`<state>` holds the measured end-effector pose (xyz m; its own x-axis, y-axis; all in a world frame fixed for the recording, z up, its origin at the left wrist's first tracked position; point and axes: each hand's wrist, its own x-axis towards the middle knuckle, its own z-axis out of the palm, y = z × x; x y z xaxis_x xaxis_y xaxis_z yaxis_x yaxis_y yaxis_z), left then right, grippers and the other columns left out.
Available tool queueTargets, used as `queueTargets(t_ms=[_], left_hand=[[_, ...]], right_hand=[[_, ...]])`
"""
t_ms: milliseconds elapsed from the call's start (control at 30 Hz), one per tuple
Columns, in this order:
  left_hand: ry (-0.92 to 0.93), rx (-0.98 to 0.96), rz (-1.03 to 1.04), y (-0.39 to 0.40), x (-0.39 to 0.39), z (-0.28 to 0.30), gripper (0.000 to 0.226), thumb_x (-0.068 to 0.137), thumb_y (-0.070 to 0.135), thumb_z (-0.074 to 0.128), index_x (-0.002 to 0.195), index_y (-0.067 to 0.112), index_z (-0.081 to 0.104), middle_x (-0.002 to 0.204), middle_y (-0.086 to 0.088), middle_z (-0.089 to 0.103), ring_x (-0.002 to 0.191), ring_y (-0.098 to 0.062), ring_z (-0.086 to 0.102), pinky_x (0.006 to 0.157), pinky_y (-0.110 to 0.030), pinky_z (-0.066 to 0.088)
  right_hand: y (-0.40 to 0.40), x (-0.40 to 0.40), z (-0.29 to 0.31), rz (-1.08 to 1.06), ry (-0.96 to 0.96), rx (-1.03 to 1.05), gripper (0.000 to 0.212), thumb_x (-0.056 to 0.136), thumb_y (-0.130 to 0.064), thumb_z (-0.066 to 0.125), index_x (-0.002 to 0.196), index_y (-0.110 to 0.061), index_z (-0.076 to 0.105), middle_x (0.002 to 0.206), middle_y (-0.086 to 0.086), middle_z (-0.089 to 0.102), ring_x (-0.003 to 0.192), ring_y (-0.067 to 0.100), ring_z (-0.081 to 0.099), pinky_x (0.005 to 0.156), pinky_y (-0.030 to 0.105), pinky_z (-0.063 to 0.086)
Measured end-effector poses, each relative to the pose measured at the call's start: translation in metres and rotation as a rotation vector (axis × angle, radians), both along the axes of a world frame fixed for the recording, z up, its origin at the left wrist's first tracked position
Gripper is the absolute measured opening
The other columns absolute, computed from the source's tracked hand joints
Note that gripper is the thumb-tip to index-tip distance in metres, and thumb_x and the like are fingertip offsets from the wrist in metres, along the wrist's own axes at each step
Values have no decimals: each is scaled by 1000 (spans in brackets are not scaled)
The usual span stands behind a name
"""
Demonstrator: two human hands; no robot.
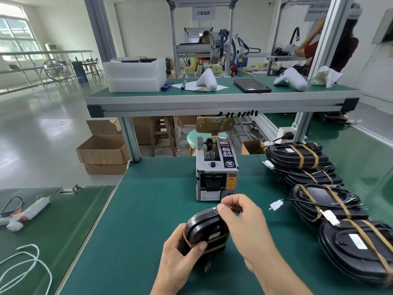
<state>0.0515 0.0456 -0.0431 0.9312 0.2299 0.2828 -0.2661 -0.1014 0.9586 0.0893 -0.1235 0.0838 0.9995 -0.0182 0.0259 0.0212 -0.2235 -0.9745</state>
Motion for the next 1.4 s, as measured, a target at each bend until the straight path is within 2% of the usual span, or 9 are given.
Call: queueTargets(t_ms=[100, 167, 333, 500, 633, 733, 867, 1100, 1400], left_hand=[[-16, -1, 3, 2, 2, -6, 55, 85, 52, 86, 126, 18, 72, 104, -13, 76, 99, -37, 71, 91, -54, 57], [-19, -17, 6, 3, 4, -8, 54, 85, 51, 86, 125, 17, 72, 104, -16, 75, 100, -44, 69, 92, -61, 55], [16, -58, -20, 5, 5, -10, 53, 87, 49, 85, 126, 16, 71, 106, -24, 72, 99, -32, 69, 92, -53, 54], [7, -71, -45, 5, 5, -11, 51, 89, 44, 85, 128, 15, 70, 109, -27, 70, 101, -35, 69, 93, -54, 53], [-14, -61, -43, 6, 5, -11, 51, 90, 42, 84, 129, 13, 69, 110, -26, 71, 106, -54, 64, 96, -68, 52], [-1, -54, -43, 6, 5, -10, 53, 90, 43, 85, 131, 13, 69, 111, -23, 73, 106, -50, 68, 96, -61, 55], [13, -29, -33, 6, 6, -11, 54, 87, 49, 85, 128, 17, 71, 108, -20, 73, 100, -33, 71, 91, -50, 54], [0, -53, -20, 7, 6, -14, 53, 89, 44, 85, 131, 15, 69, 109, -22, 73, 104, -53, 65, 94, -70, 51], [14, -51, -24, 8, 7, -14, 50, 91, 41, 84, 131, 15, 69, 110, -23, 72, 104, -53, 64, 94, -71, 51]], right_hand=[[-9, 21, -5, -27, 159, 171, 13, 95, -9, 66, 96, -21, 72, 88, -5, 74, 83, 13, 65, 78, 30, 52], [-16, 44, -8, 31, 341, 275, 5, 97, -15, 68, 98, -15, 73, 83, 1, 74, 79, 16, 65, 70, 30, 52], [-16, 104, -14, 130, 627, 477, 15, 99, -26, 69, 100, -14, 78, 80, -2, 77, 63, 11, 70, 64, 29, 46], [12, 127, -21, -8, 549, 323, 14, 90, -17, 76, 103, -12, 76, 78, -2, 80, 56, 6, 69, 56, 22, 42], [25, 132, -23, -45, 541, 387, 11, 90, -15, 77, 100, -11, 74, 78, 0, 80, 54, 6, 68, 53, 22, 42], [28, 133, -25, -64, 574, 432, 7, 90, -12, 76, 95, -9, 73, 76, 1, 79, 53, 6, 67, 52, 22, 41], [30, 135, -24, -73, 593, 457, 6, 90, -10, 76, 95, -8, 73, 76, 3, 78, 55, 7, 66, 51, 21, 39], [37, 139, -26, -87, 670, 538, 10, 92, -9, 72, 102, -10, 70, 79, 1, 73, 59, 7, 63, 51, 22, 36], [42, 143, -27, -133, 672, 540, 12, 92, -8, 71, 103, -9, 70, 77, 2, 72, 56, 7, 62, 53, 21, 36]])
